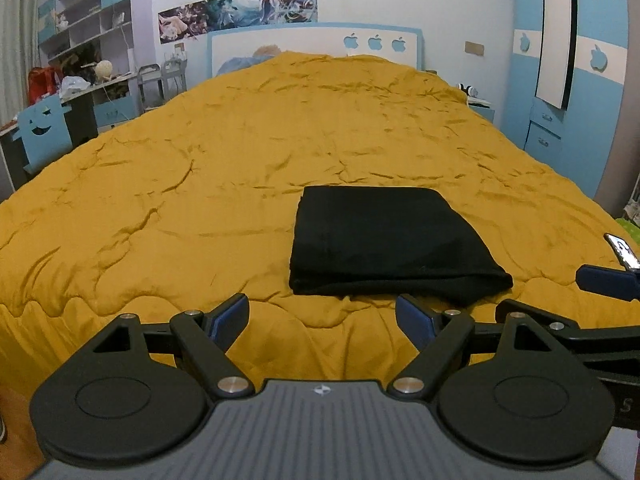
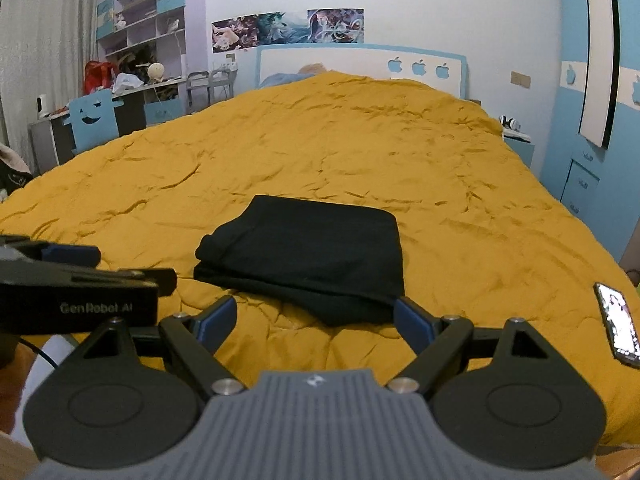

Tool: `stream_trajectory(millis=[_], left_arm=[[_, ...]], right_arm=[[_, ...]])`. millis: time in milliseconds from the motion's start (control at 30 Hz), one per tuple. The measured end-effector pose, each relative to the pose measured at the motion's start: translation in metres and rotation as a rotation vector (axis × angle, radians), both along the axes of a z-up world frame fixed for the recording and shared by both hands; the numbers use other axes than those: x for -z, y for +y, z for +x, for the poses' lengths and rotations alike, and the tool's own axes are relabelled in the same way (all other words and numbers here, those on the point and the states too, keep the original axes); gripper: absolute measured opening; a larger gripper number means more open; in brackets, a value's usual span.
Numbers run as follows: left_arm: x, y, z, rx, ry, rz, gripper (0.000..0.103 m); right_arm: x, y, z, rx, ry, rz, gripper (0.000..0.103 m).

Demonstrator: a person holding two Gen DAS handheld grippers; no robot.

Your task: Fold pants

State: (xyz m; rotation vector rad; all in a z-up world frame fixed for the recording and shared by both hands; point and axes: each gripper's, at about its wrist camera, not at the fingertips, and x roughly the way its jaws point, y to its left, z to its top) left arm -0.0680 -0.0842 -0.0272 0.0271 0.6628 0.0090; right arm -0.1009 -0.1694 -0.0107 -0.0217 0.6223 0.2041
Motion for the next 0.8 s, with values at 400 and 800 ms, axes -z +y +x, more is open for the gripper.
stream_trajectory(millis=[400, 800], left_arm=[[-0.0004, -0.0011, -0.0008, -0.005, -0.001, 0.005, 0.097], [-0.0009, 0.0003, -0.0013, -0.005, 0.002, 0.004, 0.097]], right_arm=[[0.0002, -0.0043, 0.0065, 0.014, 0.022, 0.021, 0.082], [0.0021, -0.006, 0.0088, 0.013, 0.028, 0.025, 0.082]])
